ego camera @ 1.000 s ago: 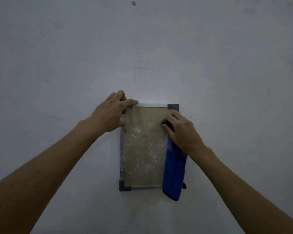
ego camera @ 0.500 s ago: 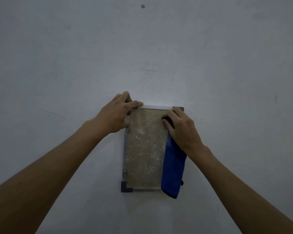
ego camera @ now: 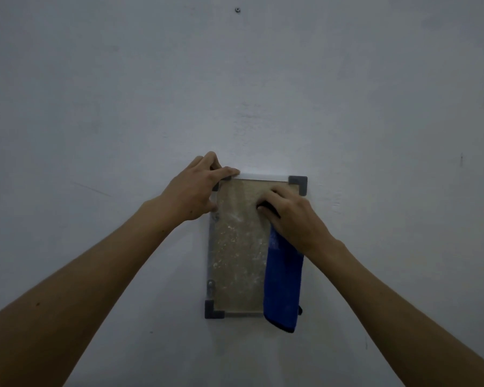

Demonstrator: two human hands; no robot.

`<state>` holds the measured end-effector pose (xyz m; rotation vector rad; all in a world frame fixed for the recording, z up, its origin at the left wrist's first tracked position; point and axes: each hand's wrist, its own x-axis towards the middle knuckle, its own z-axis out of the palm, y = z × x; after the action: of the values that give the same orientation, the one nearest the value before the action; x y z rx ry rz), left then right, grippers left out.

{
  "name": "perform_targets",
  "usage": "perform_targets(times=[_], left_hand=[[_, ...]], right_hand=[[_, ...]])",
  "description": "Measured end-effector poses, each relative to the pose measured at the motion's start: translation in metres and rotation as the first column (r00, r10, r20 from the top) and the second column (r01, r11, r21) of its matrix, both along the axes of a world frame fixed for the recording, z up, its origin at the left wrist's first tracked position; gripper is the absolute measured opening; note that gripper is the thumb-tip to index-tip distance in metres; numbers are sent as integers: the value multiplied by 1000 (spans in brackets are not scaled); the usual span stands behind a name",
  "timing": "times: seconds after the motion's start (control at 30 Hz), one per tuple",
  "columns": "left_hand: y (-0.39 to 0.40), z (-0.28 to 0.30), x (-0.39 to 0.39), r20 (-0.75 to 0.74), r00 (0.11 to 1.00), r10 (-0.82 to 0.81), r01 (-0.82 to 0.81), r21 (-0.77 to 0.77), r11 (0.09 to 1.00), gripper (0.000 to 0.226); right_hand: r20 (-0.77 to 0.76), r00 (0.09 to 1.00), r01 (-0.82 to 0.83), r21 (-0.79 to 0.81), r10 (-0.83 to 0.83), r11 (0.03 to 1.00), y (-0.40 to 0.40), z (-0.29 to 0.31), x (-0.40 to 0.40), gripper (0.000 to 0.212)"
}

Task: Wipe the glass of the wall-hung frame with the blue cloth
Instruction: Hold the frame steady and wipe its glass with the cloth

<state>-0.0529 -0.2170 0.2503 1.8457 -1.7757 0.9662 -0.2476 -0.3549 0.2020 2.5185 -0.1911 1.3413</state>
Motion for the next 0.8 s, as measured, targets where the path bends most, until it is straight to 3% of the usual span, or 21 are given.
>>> perform_targets(times=[0.1, 0.27, 0.43, 0.57, 0.6, 0.73, 0.8], left_hand=[[0, -1, 1, 3, 1000, -6, 6, 0, 1000, 82], [-2, -1, 4, 10, 1000, -19, 19, -13, 1000, 83], [-1, -2, 4, 4, 1000, -24, 24, -11, 1000, 84], [-1, -1, 5, 7, 999, -40, 41, -12, 999, 85], [-2, -1, 6, 10, 999, -43, 43, -12, 999, 86], [-3, -6, 8, 17, 997, -73, 73, -37, 997, 85], [-3, -8, 10, 25, 996, -87, 88, -44, 995, 86]], right_hand=[[184, 983, -5, 68, -8, 998, 3, 6, 5, 9], [-84, 996, -18, -27, 15, 999, 12, -7, 11, 10], [155, 988, -2, 38, -4, 999, 11, 4, 14, 11], [-96, 995, -12, -27, 10, 1000, 16, -9, 18, 15], [-91, 996, -4, -25, 2, 1000, 14, -6, 19, 15], [175, 984, -6, 57, -4, 998, 16, 3, 25, 13], [112, 994, 4, 31, -7, 1000, 22, -5, 30, 14]])
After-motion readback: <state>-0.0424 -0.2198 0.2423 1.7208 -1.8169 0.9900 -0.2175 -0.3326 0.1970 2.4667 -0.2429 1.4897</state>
